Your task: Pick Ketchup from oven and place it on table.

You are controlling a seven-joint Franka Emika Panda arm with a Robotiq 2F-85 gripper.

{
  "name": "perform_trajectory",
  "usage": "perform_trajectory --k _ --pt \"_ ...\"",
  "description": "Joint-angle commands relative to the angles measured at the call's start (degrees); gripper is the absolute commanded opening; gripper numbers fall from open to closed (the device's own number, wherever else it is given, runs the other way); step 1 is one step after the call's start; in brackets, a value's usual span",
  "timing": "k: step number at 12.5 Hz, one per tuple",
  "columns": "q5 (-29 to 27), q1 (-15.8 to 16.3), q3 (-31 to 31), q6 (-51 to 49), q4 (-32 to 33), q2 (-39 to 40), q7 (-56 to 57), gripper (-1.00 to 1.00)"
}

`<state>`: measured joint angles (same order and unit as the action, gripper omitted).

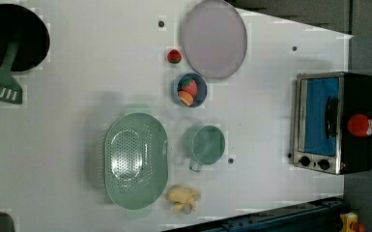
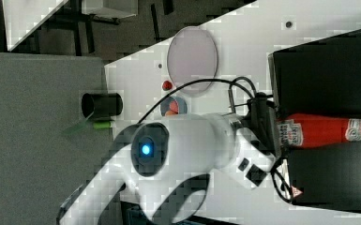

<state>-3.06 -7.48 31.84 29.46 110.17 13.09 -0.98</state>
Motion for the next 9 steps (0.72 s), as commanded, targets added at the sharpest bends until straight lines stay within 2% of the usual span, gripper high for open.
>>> perform_trajectory --k 1,5,9 --pt "2.2 4.2 -2.6 -6.5 -12.3 -6.8 -1.5 0.29" --pt "2.3 7.1 -10.0 -20.4 -19.7 -9.0 -1.5 0.29" --pt "2.3 9.9 -21.2 -24.2 -19.3 -9.2 -1.5 0.29"
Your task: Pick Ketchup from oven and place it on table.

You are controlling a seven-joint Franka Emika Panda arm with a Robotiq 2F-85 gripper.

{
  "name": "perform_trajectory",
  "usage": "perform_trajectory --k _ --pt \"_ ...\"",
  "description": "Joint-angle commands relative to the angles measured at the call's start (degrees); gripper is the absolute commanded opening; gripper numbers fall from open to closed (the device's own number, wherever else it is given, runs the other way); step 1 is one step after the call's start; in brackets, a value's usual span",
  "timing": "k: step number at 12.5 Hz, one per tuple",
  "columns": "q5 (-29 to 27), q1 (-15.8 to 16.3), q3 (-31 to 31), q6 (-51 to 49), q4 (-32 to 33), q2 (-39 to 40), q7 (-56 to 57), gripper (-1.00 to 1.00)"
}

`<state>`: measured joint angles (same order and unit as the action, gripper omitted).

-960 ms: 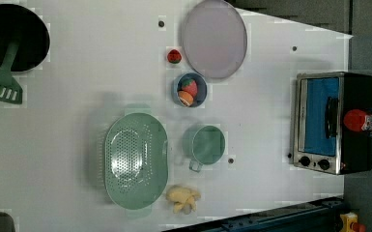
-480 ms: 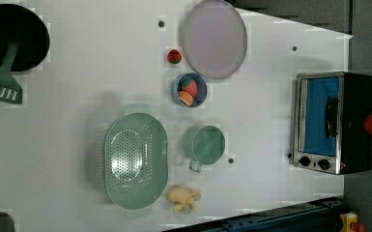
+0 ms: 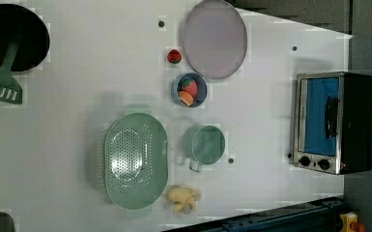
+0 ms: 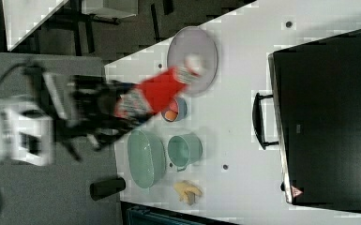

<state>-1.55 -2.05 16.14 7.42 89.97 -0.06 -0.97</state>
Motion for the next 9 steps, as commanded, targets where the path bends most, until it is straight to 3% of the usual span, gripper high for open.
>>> perform_trajectory --k 1,5,9 --pt "0.8 4.8 -7.9 -2.0 1.9 4.0 -1.5 0.29" --pt "0.8 5.2 -12.9 -0.7 11.2 4.0 -1.6 0.29" --pt "0.8 5.0 -12.2 13.6 25.4 4.1 -1.6 0.29"
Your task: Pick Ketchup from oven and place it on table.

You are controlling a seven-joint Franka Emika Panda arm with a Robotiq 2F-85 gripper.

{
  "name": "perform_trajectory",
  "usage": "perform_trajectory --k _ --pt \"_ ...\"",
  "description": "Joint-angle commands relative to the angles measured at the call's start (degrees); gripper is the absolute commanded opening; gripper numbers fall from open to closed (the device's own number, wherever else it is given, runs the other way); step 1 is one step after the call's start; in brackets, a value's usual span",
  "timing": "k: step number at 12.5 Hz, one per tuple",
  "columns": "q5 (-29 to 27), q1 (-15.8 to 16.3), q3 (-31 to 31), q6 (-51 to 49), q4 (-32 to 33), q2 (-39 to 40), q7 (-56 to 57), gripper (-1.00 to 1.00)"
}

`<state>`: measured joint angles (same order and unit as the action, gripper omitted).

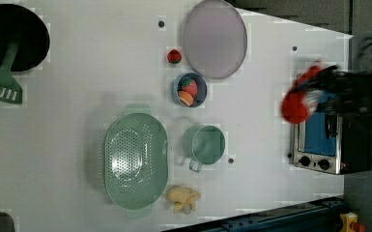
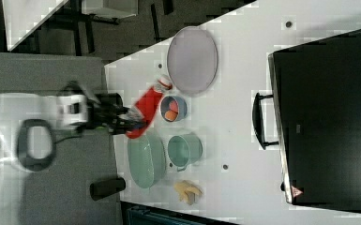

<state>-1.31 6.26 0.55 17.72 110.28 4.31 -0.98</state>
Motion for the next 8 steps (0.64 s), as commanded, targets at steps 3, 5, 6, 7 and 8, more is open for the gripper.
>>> perform_trajectory --k 3,5,6,7,8 --pt "0.5 -3.4 4.0 13.7 14.1 1.4 -1.7 0.29" --pt "0.5 -3.4 4.1 19.1 18.0 4.0 -1.7 0.29" --pt "0.5 -3.4 4.1 22.3 19.5 5.7 -1.7 0.29" --pt "0.5 -3.4 4.2 26.3 20.7 7.4 -1.7 0.29" --pt "0.5 -3.4 4.2 30.9 21.6 9.1 -1.7 0.29"
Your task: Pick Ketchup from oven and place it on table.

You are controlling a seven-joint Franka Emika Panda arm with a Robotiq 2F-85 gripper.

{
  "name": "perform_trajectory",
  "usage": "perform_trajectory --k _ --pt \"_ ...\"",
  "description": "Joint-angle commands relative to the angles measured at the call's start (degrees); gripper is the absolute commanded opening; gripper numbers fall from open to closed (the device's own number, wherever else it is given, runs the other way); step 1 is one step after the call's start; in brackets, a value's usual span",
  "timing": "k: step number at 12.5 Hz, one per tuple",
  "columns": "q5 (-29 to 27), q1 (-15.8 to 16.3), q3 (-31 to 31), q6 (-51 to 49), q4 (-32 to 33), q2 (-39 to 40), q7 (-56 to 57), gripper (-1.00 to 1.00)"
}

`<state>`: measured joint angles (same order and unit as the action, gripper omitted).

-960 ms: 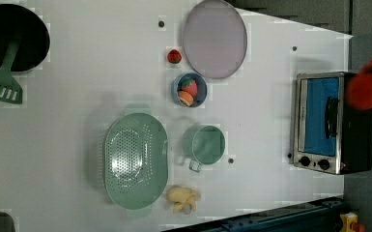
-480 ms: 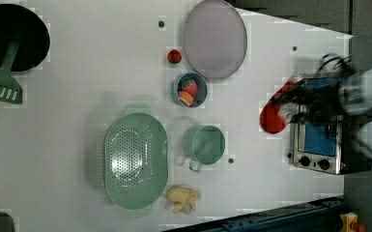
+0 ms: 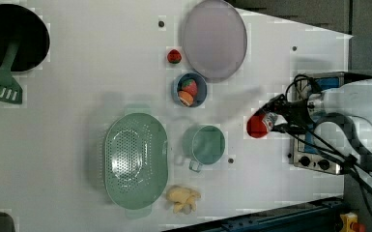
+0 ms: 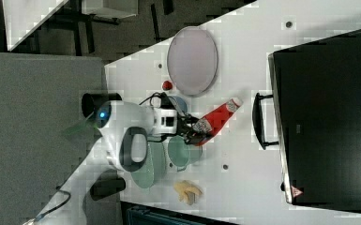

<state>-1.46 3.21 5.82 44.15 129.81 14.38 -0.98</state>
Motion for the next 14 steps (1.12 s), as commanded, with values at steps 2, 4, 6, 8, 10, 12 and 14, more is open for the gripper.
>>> perform_trajectory --k 2,4,6,8,10,12,14 --pt "0.7 -0.2 -1.1 10.8 4.1 1.7 -1.7 0.29" --pt "0.7 -0.1 -1.2 14.7 5.3 3.6 -1.9 0.58" --pt "0.7 -0.1 -1.3 17.2 5.6 4.0 -1.9 0.99" --pt "0.7 -0.1 -1.3 15.4 5.8 2.4 -1.9 1.00" --pt "0.7 -0.1 -1.5 12.7 5.1 -1.3 -2.0 1.00" --pt "0.7 -0.2 -1.3 8.3 3.2 -6.6 -2.0 1.00" --pt "0.7 -0.2 -1.2 0.5 -0.5 -12.4 -2.0 1.00"
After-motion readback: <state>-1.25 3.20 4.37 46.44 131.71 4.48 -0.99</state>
